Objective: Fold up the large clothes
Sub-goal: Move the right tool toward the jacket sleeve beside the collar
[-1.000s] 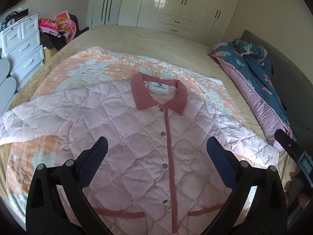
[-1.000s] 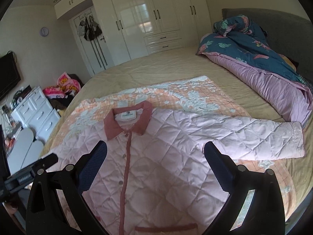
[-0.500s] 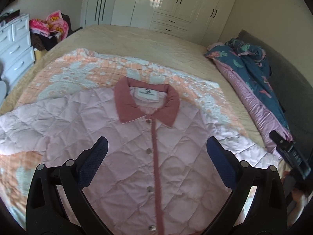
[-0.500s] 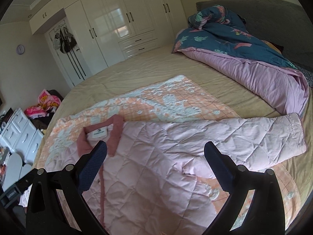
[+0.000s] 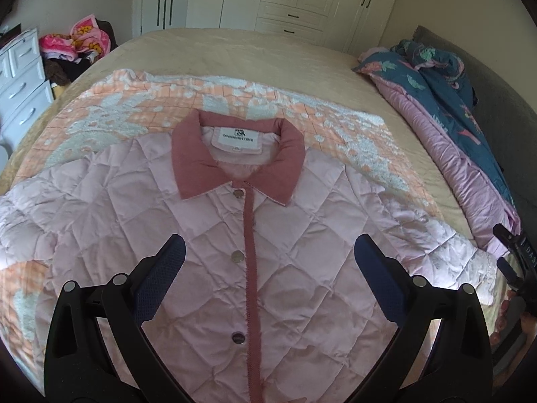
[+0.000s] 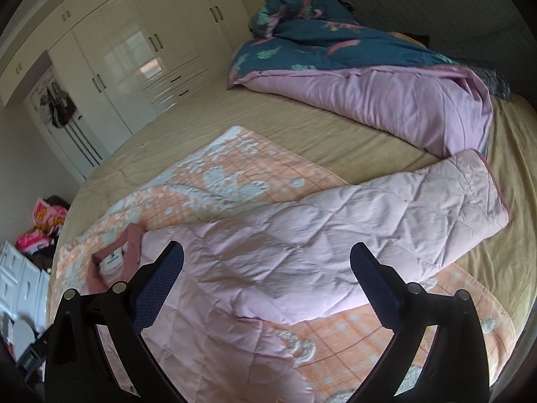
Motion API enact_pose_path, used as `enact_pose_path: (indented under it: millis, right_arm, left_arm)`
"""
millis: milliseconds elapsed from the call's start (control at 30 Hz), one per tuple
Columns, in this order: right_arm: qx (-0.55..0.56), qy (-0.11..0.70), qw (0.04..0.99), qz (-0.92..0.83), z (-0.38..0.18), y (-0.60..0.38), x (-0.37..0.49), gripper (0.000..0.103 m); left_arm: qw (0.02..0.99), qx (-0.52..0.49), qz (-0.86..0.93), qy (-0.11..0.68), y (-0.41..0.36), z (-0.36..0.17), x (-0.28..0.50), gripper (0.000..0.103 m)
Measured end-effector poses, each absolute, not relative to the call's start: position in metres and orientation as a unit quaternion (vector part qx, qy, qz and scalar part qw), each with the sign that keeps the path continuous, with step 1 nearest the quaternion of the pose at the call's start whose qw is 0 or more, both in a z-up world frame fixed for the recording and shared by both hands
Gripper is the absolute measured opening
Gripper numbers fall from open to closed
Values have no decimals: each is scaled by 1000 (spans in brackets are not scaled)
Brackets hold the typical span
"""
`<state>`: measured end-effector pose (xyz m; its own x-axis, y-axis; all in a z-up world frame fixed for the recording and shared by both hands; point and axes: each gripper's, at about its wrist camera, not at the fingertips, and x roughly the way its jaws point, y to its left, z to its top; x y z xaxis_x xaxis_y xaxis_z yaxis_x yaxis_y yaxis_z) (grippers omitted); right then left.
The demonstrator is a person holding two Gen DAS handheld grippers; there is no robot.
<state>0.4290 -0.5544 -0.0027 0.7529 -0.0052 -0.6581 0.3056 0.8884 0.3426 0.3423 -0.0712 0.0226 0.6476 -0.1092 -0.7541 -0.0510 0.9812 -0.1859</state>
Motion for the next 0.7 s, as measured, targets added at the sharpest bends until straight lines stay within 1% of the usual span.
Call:
enact_pose_path:
  millis: [333,700]
  right_arm:
    - [269,346,884,-163,-33,-625,421,99]
    - [365,351,824,-256,-81,-702,409,99]
  left_arm:
    - [893,-67,-13,446,-111,-5,349,95]
    - [888,-55,-13,456,-143,-23,360,95]
